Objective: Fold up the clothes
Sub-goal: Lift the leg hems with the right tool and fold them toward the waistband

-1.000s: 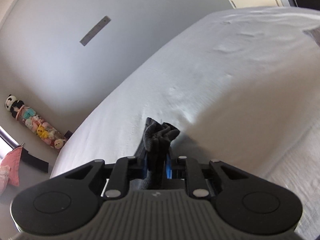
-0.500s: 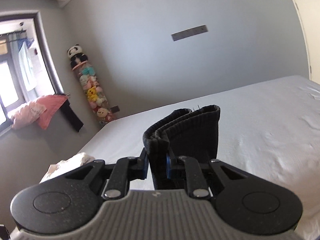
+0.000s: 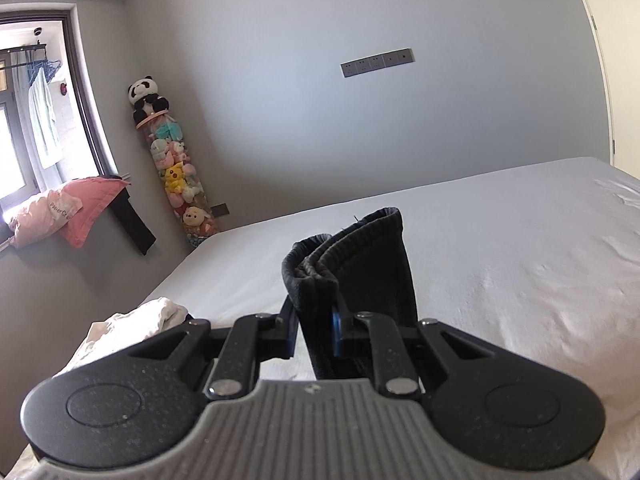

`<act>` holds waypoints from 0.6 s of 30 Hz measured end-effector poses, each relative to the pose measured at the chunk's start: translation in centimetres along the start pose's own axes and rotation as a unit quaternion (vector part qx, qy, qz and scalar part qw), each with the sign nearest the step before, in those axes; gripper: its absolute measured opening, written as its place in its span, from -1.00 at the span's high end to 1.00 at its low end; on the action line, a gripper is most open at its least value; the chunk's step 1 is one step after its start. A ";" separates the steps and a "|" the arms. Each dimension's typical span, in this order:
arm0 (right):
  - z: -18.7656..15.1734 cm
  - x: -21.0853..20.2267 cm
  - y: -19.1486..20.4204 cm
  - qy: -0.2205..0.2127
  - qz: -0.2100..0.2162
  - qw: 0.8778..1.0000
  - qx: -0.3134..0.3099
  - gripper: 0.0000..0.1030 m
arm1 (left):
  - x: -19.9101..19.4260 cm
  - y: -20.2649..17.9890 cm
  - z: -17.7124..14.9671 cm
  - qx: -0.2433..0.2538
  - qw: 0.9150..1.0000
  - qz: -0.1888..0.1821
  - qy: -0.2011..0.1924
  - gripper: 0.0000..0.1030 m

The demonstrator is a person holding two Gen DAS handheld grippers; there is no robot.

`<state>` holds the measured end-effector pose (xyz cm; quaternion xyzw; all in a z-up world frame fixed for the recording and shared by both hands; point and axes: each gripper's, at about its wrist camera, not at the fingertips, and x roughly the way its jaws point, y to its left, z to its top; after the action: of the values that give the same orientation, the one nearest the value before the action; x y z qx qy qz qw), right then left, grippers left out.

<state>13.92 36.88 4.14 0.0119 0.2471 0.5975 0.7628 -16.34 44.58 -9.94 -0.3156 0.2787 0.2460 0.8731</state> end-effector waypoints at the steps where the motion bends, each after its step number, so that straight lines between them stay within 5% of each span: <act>1: 0.1 -0.1 -0.5 -0.001 -0.001 1.000 0.004 0.64 | 0.9 -0.8 0.1 0.012 1.000 -0.010 0.005 0.73; 14: 1.0 -0.8 -12.6 -0.005 0.005 0.995 0.104 0.64 | 11.7 -8.8 -3.5 0.121 0.986 -0.022 0.109 0.86; 18: 0.8 -0.8 -15.2 -0.001 0.015 0.992 0.129 0.64 | 11.6 -9.4 -3.1 0.130 0.985 -0.017 0.108 0.86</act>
<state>27.82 32.03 0.36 0.1146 0.3210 0.5721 0.7460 -3.32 39.06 -15.46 -0.2289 0.3958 0.1567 0.8754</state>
